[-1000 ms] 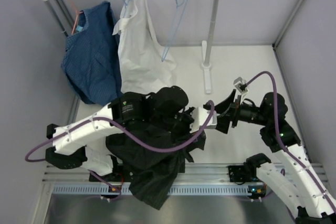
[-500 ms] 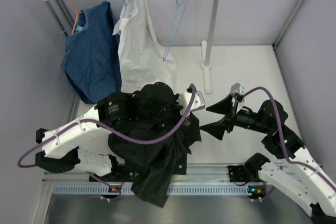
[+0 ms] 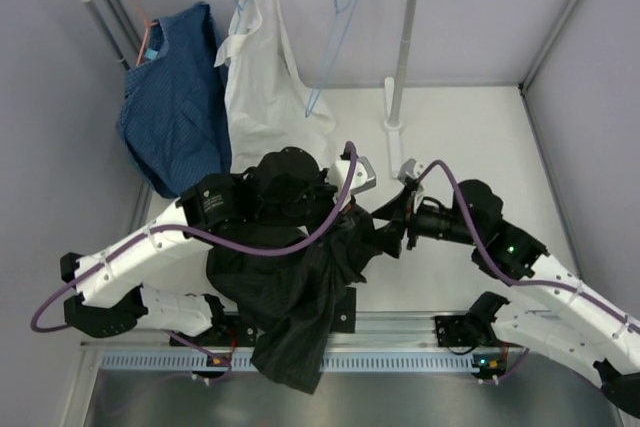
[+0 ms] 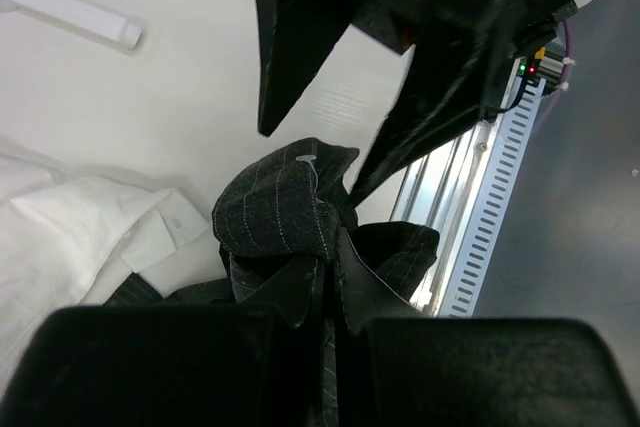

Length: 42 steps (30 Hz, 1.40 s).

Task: Place the shirt on the hanger

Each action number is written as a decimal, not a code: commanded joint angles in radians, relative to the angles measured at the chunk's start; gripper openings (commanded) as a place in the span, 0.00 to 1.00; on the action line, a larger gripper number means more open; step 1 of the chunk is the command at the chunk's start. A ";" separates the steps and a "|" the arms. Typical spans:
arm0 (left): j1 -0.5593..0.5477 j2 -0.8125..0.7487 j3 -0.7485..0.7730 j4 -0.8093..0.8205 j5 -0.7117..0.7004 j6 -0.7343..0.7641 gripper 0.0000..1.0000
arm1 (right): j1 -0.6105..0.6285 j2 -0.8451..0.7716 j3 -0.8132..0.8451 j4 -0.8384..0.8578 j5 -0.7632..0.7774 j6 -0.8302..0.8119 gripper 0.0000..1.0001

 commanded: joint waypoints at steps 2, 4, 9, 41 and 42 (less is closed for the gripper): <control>0.013 -0.026 -0.002 0.077 0.036 -0.008 0.00 | 0.049 0.107 0.062 0.074 0.098 -0.053 0.57; 0.018 -0.031 -0.005 0.077 0.013 -0.019 0.00 | 0.080 0.150 0.072 0.077 0.107 -0.067 0.26; 0.036 -0.043 0.025 0.077 -0.325 -0.054 0.07 | 0.115 0.123 0.082 0.068 0.384 -0.023 0.00; 0.078 -0.126 -0.459 0.589 -0.388 -0.479 0.76 | 0.142 0.032 0.155 -0.260 1.149 0.404 0.00; 0.076 -0.135 -0.485 0.609 -0.375 -0.517 0.79 | 0.142 0.044 0.152 -0.253 1.152 0.403 0.00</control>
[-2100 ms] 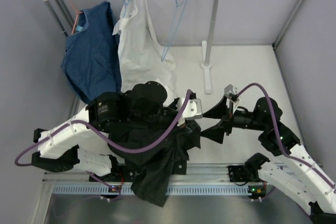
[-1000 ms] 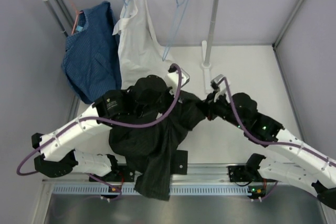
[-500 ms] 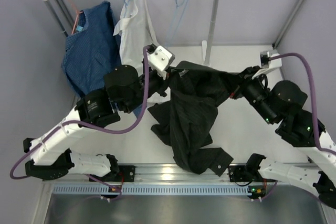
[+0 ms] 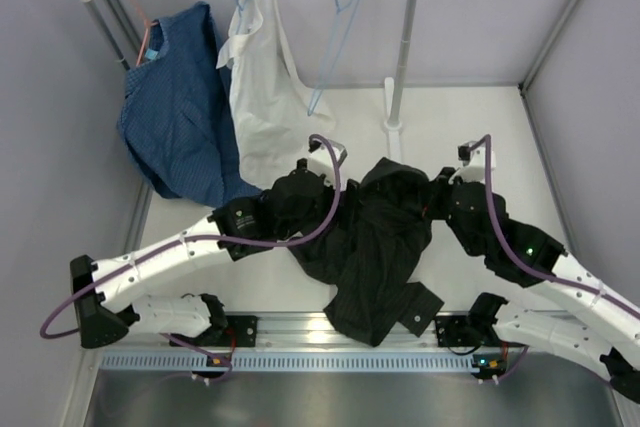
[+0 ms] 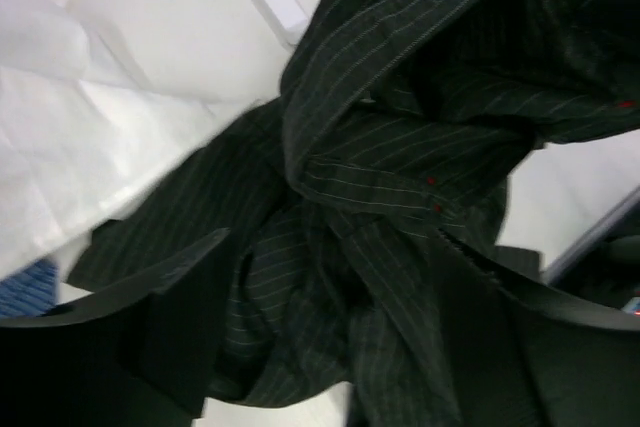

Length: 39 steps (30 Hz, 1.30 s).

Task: Place the shirt on the hanger

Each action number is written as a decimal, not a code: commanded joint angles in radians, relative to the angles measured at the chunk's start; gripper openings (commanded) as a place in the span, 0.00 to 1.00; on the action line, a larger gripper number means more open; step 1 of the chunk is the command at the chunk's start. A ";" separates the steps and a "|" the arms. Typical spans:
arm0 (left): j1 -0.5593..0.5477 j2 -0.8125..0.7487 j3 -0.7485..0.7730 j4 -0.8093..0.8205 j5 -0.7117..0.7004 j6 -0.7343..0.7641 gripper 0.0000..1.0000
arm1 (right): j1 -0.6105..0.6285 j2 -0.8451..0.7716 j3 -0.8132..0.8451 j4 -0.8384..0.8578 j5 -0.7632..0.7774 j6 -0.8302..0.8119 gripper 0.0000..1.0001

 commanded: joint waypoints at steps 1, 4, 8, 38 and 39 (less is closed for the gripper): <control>-0.001 -0.084 -0.074 0.136 0.069 -0.280 0.86 | 0.006 0.050 -0.004 0.079 0.046 0.027 0.00; -0.015 -0.131 -0.227 0.253 0.061 -0.448 0.90 | 0.006 0.090 -0.004 0.116 0.046 0.025 0.00; -0.015 -0.170 -0.415 0.424 0.014 -0.615 0.84 | 0.006 0.104 -0.015 0.164 0.012 0.033 0.00; -0.014 0.194 -0.545 1.001 -0.103 -0.727 0.50 | 0.006 0.001 -0.061 0.274 -0.162 0.027 0.00; -0.014 0.203 -0.535 1.018 -0.104 -0.717 0.50 | 0.006 -0.005 -0.064 0.279 -0.169 0.030 0.00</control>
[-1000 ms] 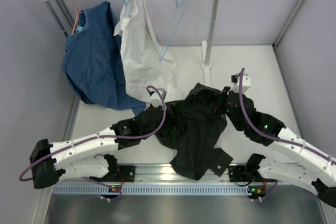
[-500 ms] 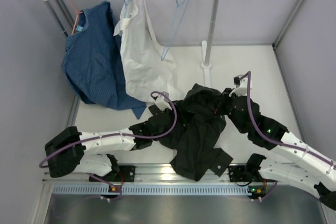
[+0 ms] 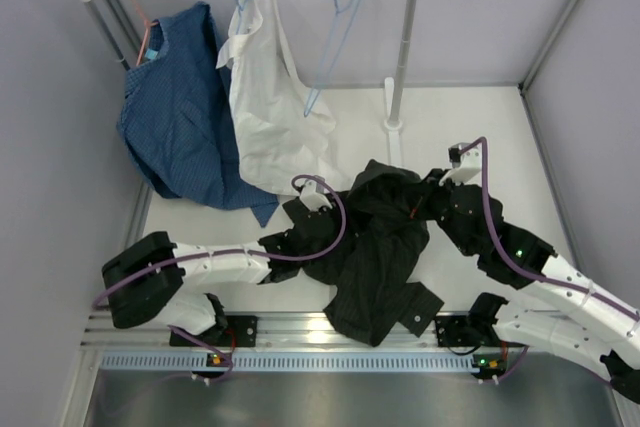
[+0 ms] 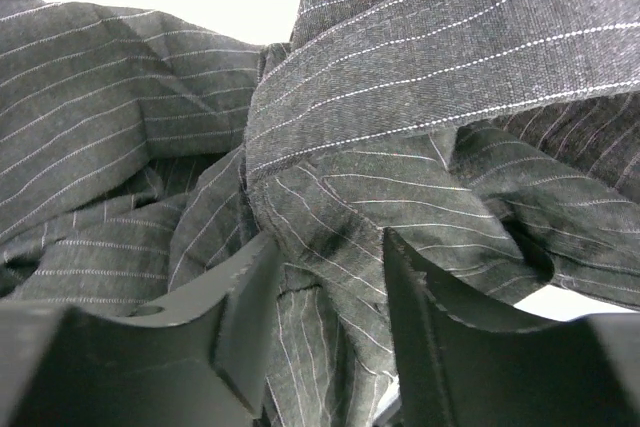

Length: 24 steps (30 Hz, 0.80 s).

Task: Place the shirt on the hanger

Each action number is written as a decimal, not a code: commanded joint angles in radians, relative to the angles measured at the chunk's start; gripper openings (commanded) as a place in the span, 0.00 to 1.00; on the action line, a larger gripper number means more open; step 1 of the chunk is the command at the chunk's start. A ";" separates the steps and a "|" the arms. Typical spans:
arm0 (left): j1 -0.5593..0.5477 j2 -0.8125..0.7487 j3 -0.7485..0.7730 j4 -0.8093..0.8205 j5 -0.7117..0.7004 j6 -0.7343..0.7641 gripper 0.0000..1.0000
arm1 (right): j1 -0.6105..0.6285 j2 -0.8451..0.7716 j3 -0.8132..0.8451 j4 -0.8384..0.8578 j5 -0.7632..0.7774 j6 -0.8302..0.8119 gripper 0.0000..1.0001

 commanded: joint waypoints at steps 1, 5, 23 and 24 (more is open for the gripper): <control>-0.001 0.032 0.036 0.138 -0.021 0.038 0.48 | 0.006 -0.015 0.013 0.099 -0.050 0.014 0.00; 0.002 0.056 0.049 0.135 -0.053 0.053 0.42 | 0.004 -0.043 0.012 0.100 -0.057 0.016 0.00; 0.006 -0.218 0.039 -0.018 -0.164 0.342 0.00 | 0.006 -0.074 0.000 0.090 -0.116 0.014 0.00; 0.006 -0.252 0.074 -0.070 -0.174 0.368 0.00 | 0.006 -0.068 0.006 0.091 -0.129 0.013 0.00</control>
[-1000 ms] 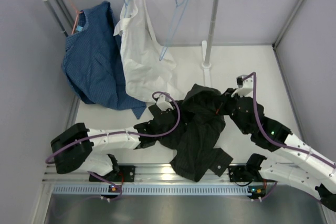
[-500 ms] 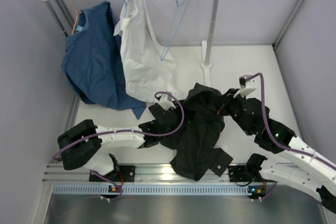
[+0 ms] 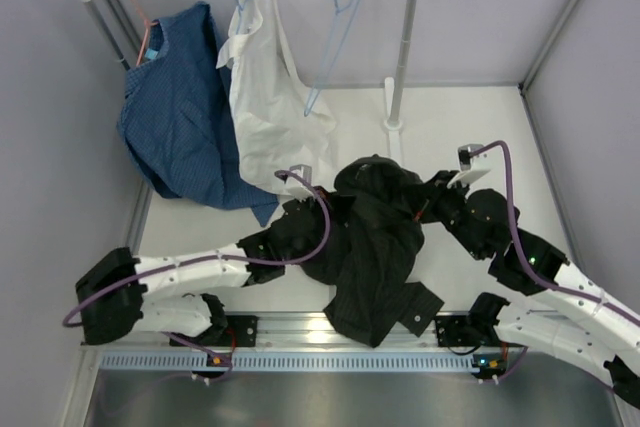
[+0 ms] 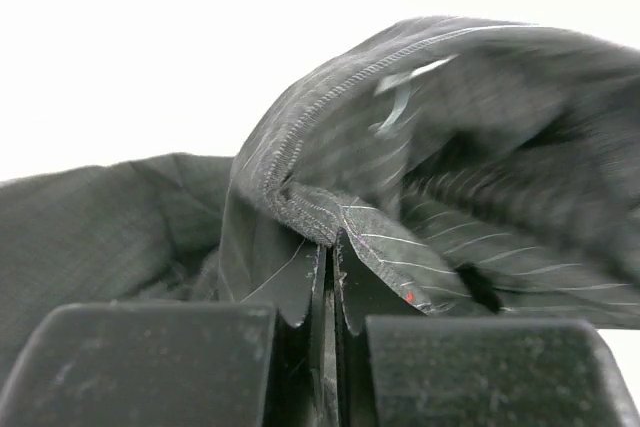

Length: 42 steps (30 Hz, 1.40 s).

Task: Place the shirt on the hanger

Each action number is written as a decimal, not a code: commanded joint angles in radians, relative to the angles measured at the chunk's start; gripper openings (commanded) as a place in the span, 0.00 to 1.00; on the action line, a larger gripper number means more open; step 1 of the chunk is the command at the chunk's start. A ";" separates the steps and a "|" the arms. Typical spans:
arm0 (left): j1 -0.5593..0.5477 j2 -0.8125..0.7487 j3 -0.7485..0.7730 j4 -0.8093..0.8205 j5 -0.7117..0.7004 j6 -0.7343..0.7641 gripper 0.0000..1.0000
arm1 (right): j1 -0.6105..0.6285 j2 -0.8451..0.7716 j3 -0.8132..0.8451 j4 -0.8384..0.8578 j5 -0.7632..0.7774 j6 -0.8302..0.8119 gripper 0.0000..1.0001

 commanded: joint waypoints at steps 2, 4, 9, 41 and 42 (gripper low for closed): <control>0.003 -0.221 0.093 -0.216 -0.088 0.210 0.00 | 0.006 0.032 0.040 0.072 -0.105 0.001 0.00; 0.003 -0.333 0.146 -0.275 -0.091 0.326 0.00 | 0.006 0.061 0.084 0.089 -0.218 -0.004 0.00; 0.003 -0.424 0.462 -0.690 -0.136 0.509 0.00 | 0.023 0.137 0.138 0.197 -0.384 0.074 0.00; 0.003 -0.542 0.888 -1.401 0.039 0.424 0.00 | -0.121 0.495 0.061 0.259 -0.564 -0.579 0.83; 0.003 -0.556 0.886 -1.407 0.036 0.419 0.00 | -0.140 0.535 0.092 0.277 -0.580 -0.599 0.83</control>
